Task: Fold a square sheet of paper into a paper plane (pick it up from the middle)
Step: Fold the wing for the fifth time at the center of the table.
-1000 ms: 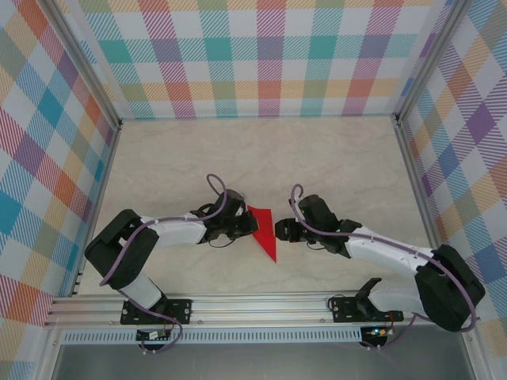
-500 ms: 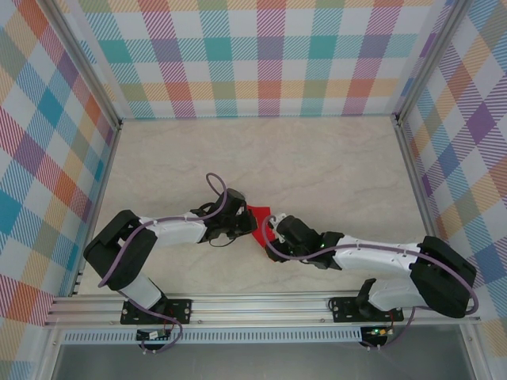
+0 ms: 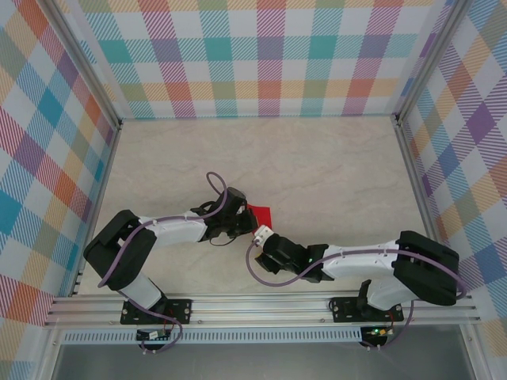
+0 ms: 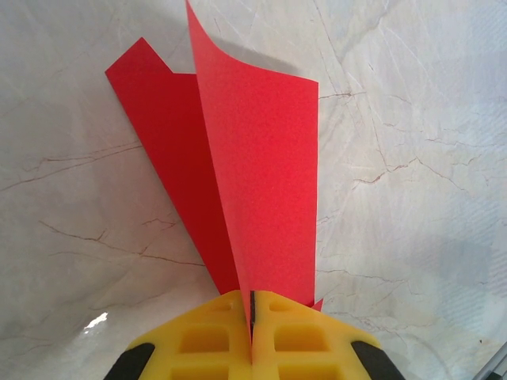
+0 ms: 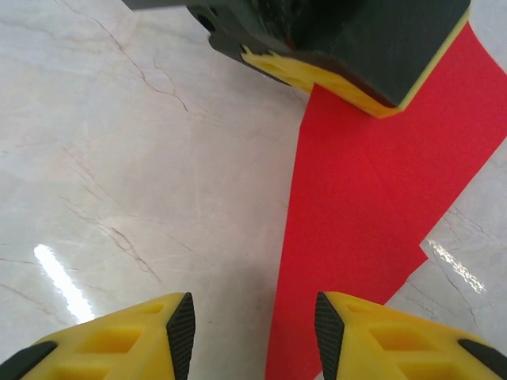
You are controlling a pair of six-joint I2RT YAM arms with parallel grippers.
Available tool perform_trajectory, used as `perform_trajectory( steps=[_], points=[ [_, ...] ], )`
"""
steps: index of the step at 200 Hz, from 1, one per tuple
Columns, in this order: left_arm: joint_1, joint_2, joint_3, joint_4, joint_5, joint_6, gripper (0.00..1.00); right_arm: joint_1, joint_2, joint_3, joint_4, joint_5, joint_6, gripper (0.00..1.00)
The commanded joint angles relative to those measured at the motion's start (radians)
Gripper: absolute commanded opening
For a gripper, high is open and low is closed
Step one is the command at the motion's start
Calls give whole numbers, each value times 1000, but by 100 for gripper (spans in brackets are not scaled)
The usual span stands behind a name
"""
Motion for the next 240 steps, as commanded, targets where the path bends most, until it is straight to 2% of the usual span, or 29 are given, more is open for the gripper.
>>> perform_trajectory(
  steps=[1, 75, 138, 197, 240],
  points=[
    [-9, -15, 28, -11, 1, -9, 1, 11, 37, 10, 48, 36, -29, 48],
    [-10, -8, 32, -13, 7, -9, 1, 12, 138, 51, 93, 122, -44, 44],
    [-10, -1, 31, -15, 12, -8, 1, 13, 202, 77, 117, 163, -42, 31],
    [-10, 11, 33, -21, 10, -9, 1, 13, 175, 70, 130, 176, -25, 38],
    [-10, 23, 39, -29, 5, -7, 1, 12, 150, 63, 143, 187, -27, 39]
  ],
)
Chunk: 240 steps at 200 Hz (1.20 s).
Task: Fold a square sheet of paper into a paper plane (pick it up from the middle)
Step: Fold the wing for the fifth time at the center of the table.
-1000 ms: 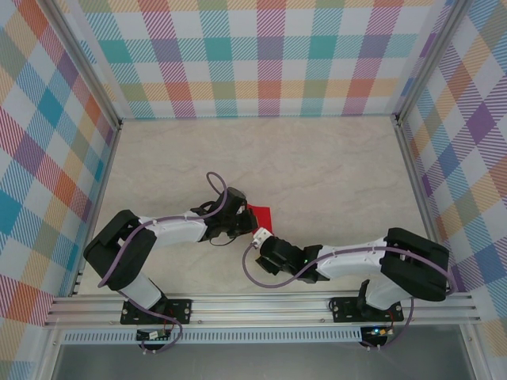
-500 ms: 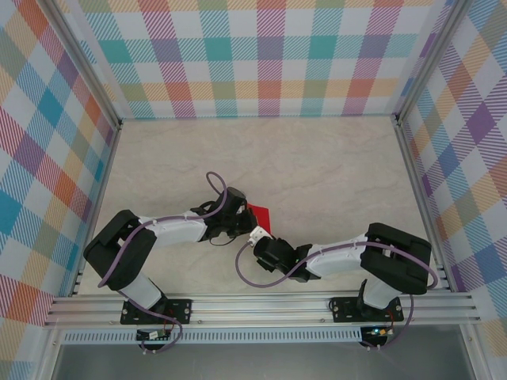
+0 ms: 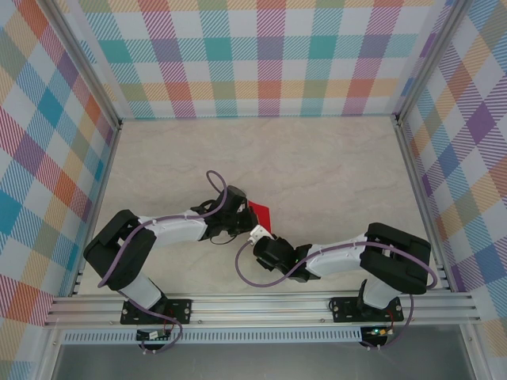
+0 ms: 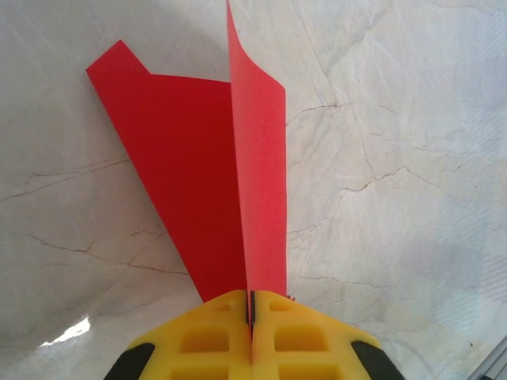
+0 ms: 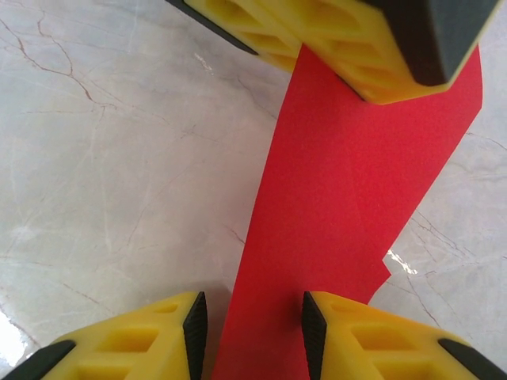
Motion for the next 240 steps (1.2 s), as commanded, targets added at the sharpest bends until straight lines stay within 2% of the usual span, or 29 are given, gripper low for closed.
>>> perform_trajectory(
  steps=[1, 77, 144, 198, 240],
  points=[
    [-11, 22, 25, -29, 6, -2, 1, 6, -37, 19, 58, 23, 0, 39],
    [-10, 52, 34, -51, -18, -6, 1, 7, -68, 7, 74, 33, 1, 43],
    [-11, 65, 36, -45, -9, -13, 0, 7, -46, 3, 76, 37, -1, 35],
    [-12, 54, 41, -38, 11, -7, 0, 7, 7, 22, 56, 45, -6, 42],
    [-10, 48, 44, -46, 14, 1, 0, 7, 16, 31, 54, 66, -14, 39]
  ],
)
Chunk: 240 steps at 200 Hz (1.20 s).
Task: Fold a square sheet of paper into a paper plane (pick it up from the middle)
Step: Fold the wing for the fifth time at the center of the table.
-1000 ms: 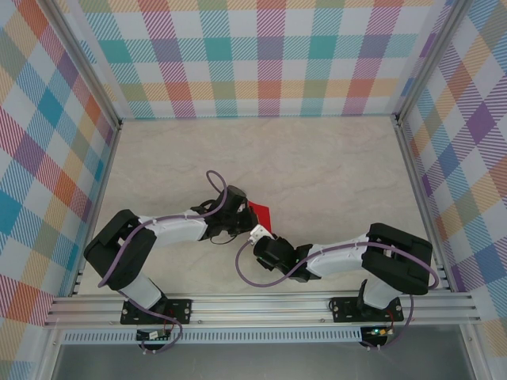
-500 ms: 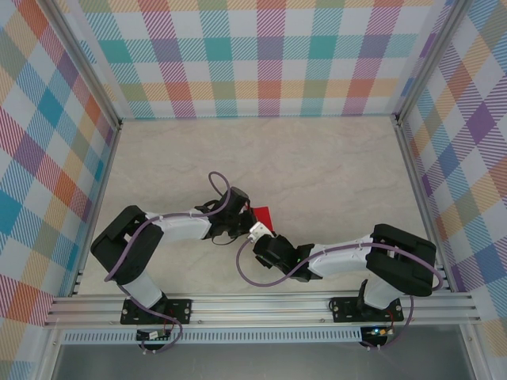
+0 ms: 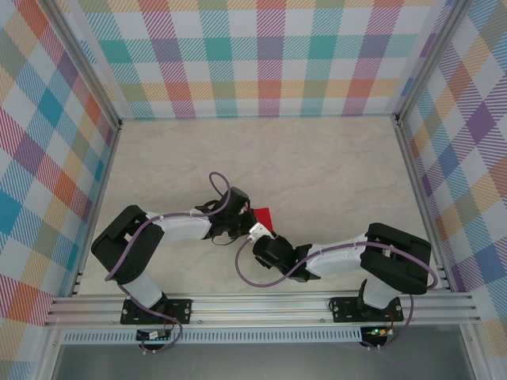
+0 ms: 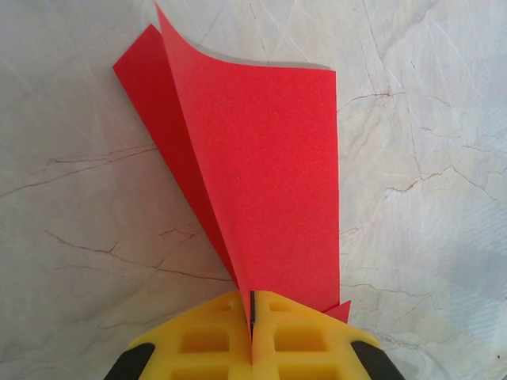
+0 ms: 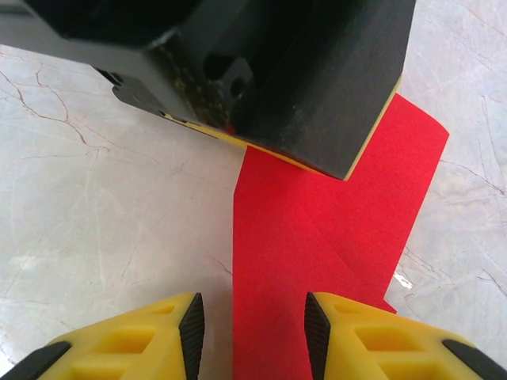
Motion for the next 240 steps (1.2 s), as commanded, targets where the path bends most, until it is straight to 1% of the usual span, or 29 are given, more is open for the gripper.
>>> perform_trajectory(
  steps=[1, 31, 93, 146, 161, 166, 178, 184, 213, 240],
  points=[
    [-8, -11, 25, -19, 18, 18, 0, 6, 16, 29, 12, 29, -13, 39],
    [-11, -26, 16, -16, 10, 16, 0, 7, 34, 43, -6, 63, -18, 38],
    [-10, -66, 8, -13, 2, 25, 0, 5, 12, 16, 1, 64, -14, 40],
    [-10, -66, -1, -1, 6, 24, 1, 5, 8, 10, -5, 77, -1, 32],
    [-11, -62, 0, -1, 9, 22, 1, 5, 6, 9, -7, 81, -1, 31],
    [-10, -61, 0, 0, 8, 22, 1, 5, 4, 10, -10, 81, -1, 32],
    [-10, -62, -1, 0, 5, 21, 1, 5, -15, 8, -24, 64, -8, 41],
    [-11, -65, -2, 0, 7, 22, 1, 5, -28, 6, -33, 54, -5, 42],
    [-10, -72, -3, 2, 6, 20, 1, 5, -63, -22, -28, 52, -25, 43],
    [-11, -70, -6, 11, 16, 18, 1, 2, -49, -14, -39, 50, -22, 44]
  ],
)
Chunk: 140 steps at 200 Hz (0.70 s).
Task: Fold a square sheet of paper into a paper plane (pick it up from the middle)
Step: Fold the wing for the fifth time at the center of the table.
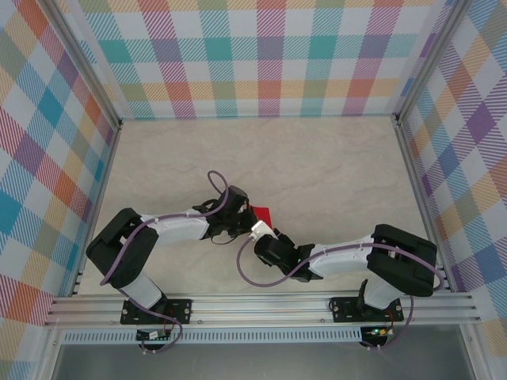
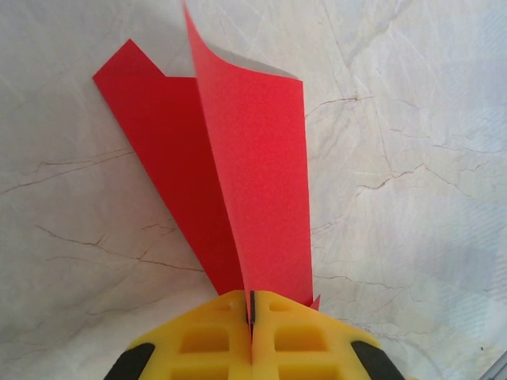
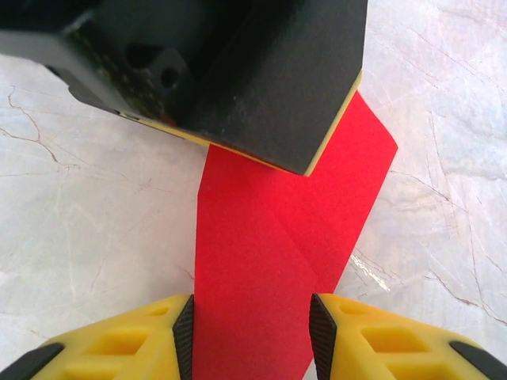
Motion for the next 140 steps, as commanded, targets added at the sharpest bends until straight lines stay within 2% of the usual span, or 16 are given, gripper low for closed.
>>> perform_trajectory(
  steps=[1, 23, 102, 140],
  points=[
    [-11, -30, -5, 19, 16, 11, 1, 2, -9, -7, -20, -6, -7, 44],
    [-11, -24, -5, 19, 16, 9, 1, 2, 2, -4, -7, -3, -4, 43],
    [-9, -27, -5, 10, 6, 4, 2, -5, 15, -6, 7, 14, 13, 25],
    [-10, -27, -4, 7, -4, -7, 2, -6, -6, -28, 36, 4, 21, 26]
  ],
)
